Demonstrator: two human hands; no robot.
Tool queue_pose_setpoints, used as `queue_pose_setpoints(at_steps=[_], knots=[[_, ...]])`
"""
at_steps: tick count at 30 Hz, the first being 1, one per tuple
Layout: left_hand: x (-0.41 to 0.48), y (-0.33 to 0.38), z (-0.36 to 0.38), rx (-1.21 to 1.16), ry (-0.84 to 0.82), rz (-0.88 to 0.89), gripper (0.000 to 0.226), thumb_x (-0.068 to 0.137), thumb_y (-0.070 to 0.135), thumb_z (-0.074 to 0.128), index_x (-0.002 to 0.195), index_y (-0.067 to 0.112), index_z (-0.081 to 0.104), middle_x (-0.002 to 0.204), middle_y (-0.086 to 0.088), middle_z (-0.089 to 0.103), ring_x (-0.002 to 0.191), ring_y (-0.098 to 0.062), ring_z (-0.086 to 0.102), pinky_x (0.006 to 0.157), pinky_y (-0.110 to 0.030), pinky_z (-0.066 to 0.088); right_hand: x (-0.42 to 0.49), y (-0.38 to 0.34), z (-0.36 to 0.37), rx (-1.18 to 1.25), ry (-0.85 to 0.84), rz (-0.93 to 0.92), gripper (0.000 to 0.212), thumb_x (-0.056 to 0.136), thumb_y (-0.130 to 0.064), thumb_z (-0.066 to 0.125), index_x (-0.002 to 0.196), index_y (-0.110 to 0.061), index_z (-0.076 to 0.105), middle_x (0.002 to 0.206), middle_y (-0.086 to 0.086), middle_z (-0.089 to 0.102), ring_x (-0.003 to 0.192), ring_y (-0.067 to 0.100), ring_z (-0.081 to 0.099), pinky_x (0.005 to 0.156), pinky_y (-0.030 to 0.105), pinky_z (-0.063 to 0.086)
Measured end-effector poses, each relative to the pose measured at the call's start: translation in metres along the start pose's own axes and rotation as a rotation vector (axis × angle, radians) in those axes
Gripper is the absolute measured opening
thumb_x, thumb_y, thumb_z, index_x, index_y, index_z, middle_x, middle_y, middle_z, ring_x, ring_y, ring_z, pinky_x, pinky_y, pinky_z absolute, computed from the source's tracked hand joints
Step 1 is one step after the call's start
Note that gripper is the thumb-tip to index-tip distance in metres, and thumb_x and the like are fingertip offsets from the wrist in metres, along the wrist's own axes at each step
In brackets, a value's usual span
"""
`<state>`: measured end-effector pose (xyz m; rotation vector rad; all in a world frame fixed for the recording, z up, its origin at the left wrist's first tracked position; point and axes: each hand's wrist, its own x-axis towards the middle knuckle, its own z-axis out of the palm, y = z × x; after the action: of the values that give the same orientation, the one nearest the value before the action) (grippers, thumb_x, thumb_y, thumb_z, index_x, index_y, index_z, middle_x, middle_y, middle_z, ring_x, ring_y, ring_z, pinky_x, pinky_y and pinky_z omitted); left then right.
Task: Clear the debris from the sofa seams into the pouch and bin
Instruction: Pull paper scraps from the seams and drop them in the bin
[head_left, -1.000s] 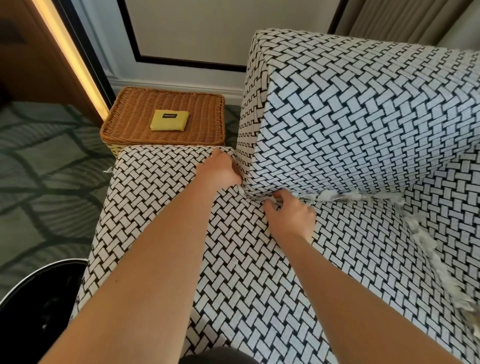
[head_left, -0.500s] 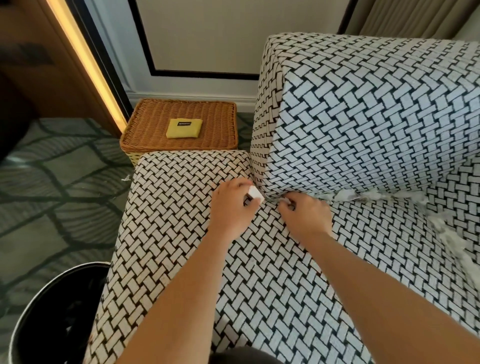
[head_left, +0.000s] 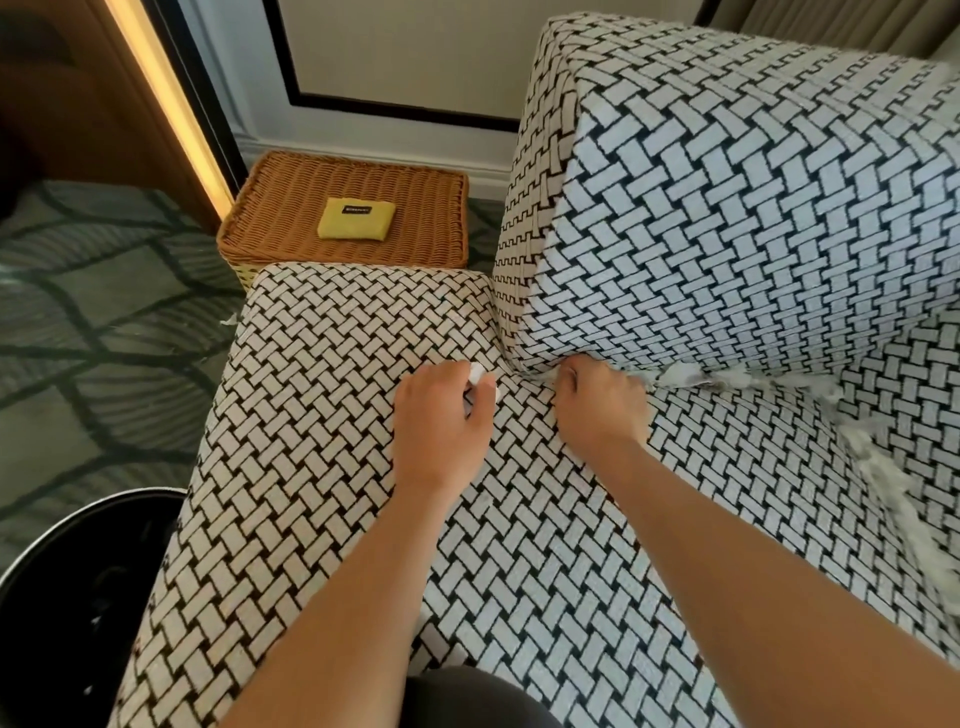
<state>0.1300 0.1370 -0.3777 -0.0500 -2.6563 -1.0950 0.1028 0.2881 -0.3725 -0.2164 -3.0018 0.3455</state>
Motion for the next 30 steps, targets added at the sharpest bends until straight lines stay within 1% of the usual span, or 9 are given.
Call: queue_pose_setpoints(at_steps=[3,6,12,15,17,19,23,27,30], knots=[[0.0,0.0,0.001,0.029,0.014,0.007,0.027,0.093,0.031,0.048,0.068,0.022,0.046,0.06,0.01,0.046,0.059,-0.012,0.044,0.077,-0.032,0.043,-0.001,0.0,0.003,-0.021,0.026,0.003,0.028,0.096,-0.027,0.037,0.087,-0.017,0.061,0.054,-0.007,0.041,0.047,0.009,0.036,0.083,0.034,0.038],[0.0,-0.001,0.003,0.063,0.012,-0.003,0.031,0.094,0.034,0.045,0.069,0.018,0.052,0.063,0.007,0.051,0.063,-0.013,0.047,0.081,-0.028,0.038,-0.001,0.0,0.005,-0.059,0.002,0.016,0.032,0.094,-0.035,0.037,0.079,-0.017,0.06,0.059,-0.004,0.051,0.05,0.011,0.044,0.085,0.033,0.038],[0.0,-0.001,0.003,0.061,0.012,-0.021,0.03,0.094,0.034,0.046,0.07,0.018,0.053,0.063,0.007,0.051,0.065,-0.013,0.047,0.082,-0.027,0.035,0.009,-0.01,0.003,-0.272,-0.135,0.076,0.047,0.089,-0.052,0.028,0.063,-0.014,0.036,0.057,0.0,0.045,0.051,0.012,0.038,0.068,0.031,0.036],[-0.001,0.0,0.003,0.064,0.021,-0.019,0.028,0.094,0.033,0.047,0.071,0.018,0.053,0.064,0.008,0.05,0.066,-0.012,0.047,0.083,-0.026,0.035,0.013,-0.008,0.006,-0.188,-0.136,0.131,0.043,0.09,-0.049,0.037,0.068,-0.013,0.048,0.058,0.0,0.05,0.054,0.014,0.044,0.072,0.03,0.043],[-0.001,0.001,0.003,0.068,0.028,-0.016,0.028,0.094,0.033,0.048,0.069,0.019,0.051,0.063,0.009,0.048,0.066,-0.012,0.046,0.083,-0.027,0.035,0.014,-0.006,0.007,-0.151,-0.128,0.129,0.038,0.09,-0.044,0.041,0.071,-0.014,0.055,0.057,-0.001,0.052,0.052,0.013,0.045,0.07,0.029,0.04],[-0.001,0.001,0.004,0.073,0.039,-0.011,0.029,0.093,0.033,0.048,0.067,0.02,0.048,0.062,0.01,0.046,0.065,-0.012,0.044,0.082,-0.027,0.036,0.014,-0.006,0.005,-0.144,-0.109,0.122,0.037,0.091,-0.041,0.041,0.07,-0.015,0.056,0.054,-0.002,0.05,0.05,0.012,0.042,0.069,0.03,0.035],[-0.001,0.001,0.005,0.096,0.043,0.001,0.028,0.093,0.034,0.048,0.069,0.02,0.049,0.061,0.012,0.042,0.066,-0.012,0.044,0.083,-0.028,0.037,0.006,-0.005,0.006,-0.03,-0.01,0.07,0.035,0.093,-0.03,0.038,0.068,-0.012,0.054,0.054,-0.002,0.046,0.054,0.019,0.047,0.083,0.036,0.039],[0.0,0.0,0.006,0.103,0.048,0.004,0.03,0.093,0.034,0.047,0.067,0.02,0.047,0.059,0.012,0.04,0.064,-0.013,0.043,0.083,-0.03,0.039,-0.003,-0.003,0.006,0.234,0.148,0.008,0.028,0.096,-0.019,0.038,0.079,-0.008,0.057,0.058,0.0,0.049,0.052,0.022,0.051,0.069,0.04,0.048],[0.0,0.0,0.005,0.104,0.047,0.006,0.029,0.093,0.033,0.047,0.067,0.02,0.047,0.059,0.012,0.039,0.064,-0.012,0.043,0.083,-0.03,0.039,-0.008,-0.004,0.004,0.352,0.222,0.023,0.025,0.096,-0.016,0.039,0.085,-0.004,0.057,0.071,0.004,0.05,0.05,0.01,0.041,0.057,0.03,0.041]])
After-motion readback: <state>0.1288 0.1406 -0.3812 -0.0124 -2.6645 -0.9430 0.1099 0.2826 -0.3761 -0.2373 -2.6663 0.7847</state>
